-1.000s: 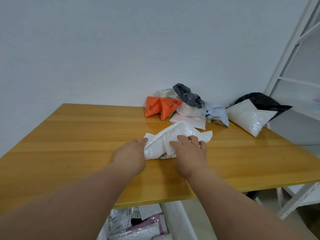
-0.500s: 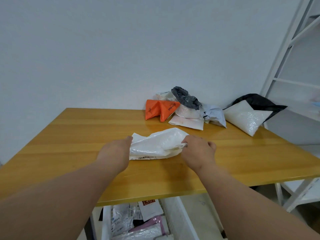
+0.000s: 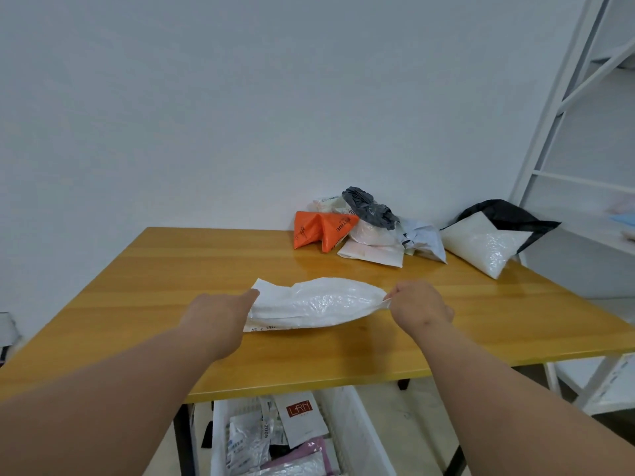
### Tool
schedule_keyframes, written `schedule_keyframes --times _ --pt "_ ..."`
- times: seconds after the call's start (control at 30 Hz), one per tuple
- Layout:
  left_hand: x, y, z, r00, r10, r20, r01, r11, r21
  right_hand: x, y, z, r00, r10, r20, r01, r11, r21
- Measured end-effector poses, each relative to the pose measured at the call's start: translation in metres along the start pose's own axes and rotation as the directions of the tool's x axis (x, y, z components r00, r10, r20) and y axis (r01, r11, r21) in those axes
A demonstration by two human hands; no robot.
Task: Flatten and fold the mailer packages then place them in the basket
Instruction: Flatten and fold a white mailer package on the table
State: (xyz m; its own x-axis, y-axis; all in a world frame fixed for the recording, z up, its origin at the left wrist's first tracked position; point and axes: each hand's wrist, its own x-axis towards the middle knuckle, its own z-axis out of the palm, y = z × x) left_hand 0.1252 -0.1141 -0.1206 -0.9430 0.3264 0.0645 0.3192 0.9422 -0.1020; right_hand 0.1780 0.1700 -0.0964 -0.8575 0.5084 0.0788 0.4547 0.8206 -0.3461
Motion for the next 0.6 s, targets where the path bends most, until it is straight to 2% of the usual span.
schedule_keyframes --times 0.17,0.33,0.4,0.47,0.53,0.6 --pt "-0.004 -0.005 0.003 0.988 0.102 0.117 -0.111 0.991 0.076 0.004 -0.008 0.001 0.992 -0.015 -0.121 0.012 1.0 -0.027" --pt "0.005 -0.016 0.015 0.969 0.133 0.208 -0.177 0.962 0.21 0.014 -0.006 -0.002 0.998 0.038 0.041 -0.036 0.999 -0.04" --pt "0.007 -0.014 0.013 0.952 0.14 0.272 -0.214 0.94 0.264 0.009 -0.007 -0.008 0.998 0.037 0.044 -0.035 0.998 -0.059" --pt "0.01 -0.006 0.009 0.922 0.118 0.369 -0.238 0.924 0.299 0.006 -0.012 -0.012 0.997 0.039 -0.066 -0.042 0.998 -0.038" --pt "0.015 0.003 0.003 0.893 0.099 0.439 -0.242 0.928 0.284 -0.003 -0.022 -0.013 0.979 -0.017 -0.203 -0.002 0.996 -0.093" --pt "0.021 0.01 -0.001 0.906 0.101 0.411 -0.212 0.948 0.237 -0.011 -0.033 -0.011 0.942 -0.116 -0.314 0.067 0.984 -0.162"
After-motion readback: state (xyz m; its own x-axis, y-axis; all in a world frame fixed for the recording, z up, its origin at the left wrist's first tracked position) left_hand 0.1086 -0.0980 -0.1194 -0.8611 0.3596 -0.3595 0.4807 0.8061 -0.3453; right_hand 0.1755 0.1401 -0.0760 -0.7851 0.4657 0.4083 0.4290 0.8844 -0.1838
